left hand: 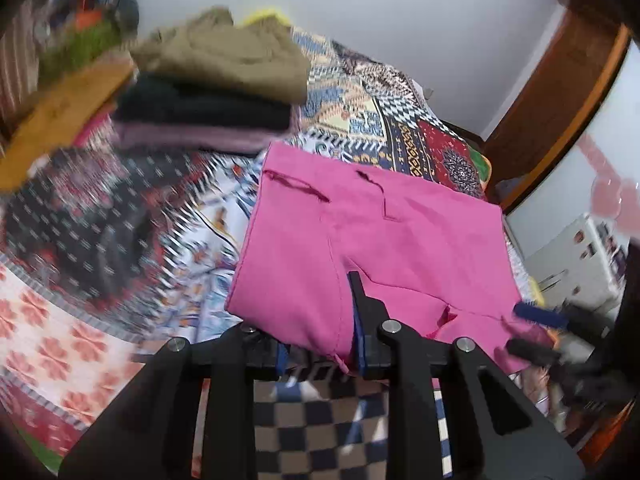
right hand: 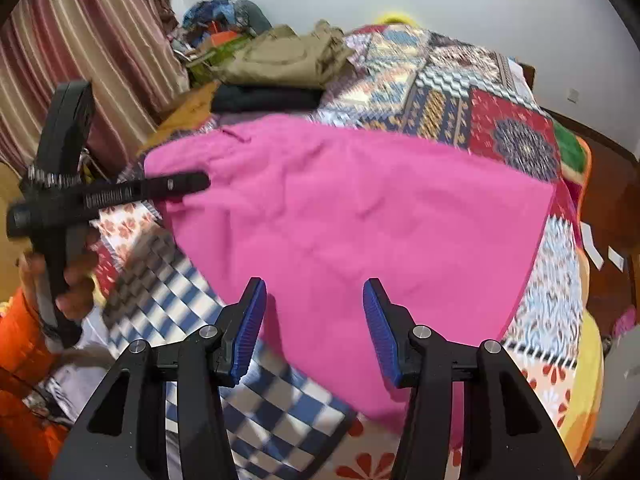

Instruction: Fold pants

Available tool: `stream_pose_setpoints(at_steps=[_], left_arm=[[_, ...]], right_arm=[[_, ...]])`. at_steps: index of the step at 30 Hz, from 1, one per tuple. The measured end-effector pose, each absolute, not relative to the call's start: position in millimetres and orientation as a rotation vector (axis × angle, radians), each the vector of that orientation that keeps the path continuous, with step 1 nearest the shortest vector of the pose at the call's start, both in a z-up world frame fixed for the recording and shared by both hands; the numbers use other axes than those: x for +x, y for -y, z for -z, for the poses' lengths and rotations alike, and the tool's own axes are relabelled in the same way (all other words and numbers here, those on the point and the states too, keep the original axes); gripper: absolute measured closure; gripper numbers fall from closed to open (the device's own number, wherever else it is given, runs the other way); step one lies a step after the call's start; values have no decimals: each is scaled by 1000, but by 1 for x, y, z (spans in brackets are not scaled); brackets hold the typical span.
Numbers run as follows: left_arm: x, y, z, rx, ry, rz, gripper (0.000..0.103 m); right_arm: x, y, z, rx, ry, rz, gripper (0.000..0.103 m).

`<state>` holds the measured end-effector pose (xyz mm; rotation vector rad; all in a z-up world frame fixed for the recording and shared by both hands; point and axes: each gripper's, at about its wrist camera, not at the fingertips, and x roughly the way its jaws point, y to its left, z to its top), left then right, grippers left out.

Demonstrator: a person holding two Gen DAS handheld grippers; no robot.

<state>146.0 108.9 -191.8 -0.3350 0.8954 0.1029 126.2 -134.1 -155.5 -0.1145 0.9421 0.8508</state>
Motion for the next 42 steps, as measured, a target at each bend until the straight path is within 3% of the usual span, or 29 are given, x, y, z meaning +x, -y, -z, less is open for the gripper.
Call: stream_pose_setpoints(at_steps=[9, 20, 28, 38, 42], left_arm=[[120, -134, 185, -322, -875, -132, 79], [82, -152, 176, -289, -822, -151, 80], [55, -160, 166, -207, -818, -237, 80], [61, -145, 150, -125, -780, -246, 80], [65, -131, 140, -72, -747, -225, 80]], right_arm=[[139, 68, 131, -191, -861, -920, 56], [152, -13, 188, -276, -1091, -1054, 56], [127, -57, 193, -363, -1115, -1174, 56], [110, 6, 152, -316, -990, -1121, 56], [107, 30, 164, -315, -1007, -1074, 56]])
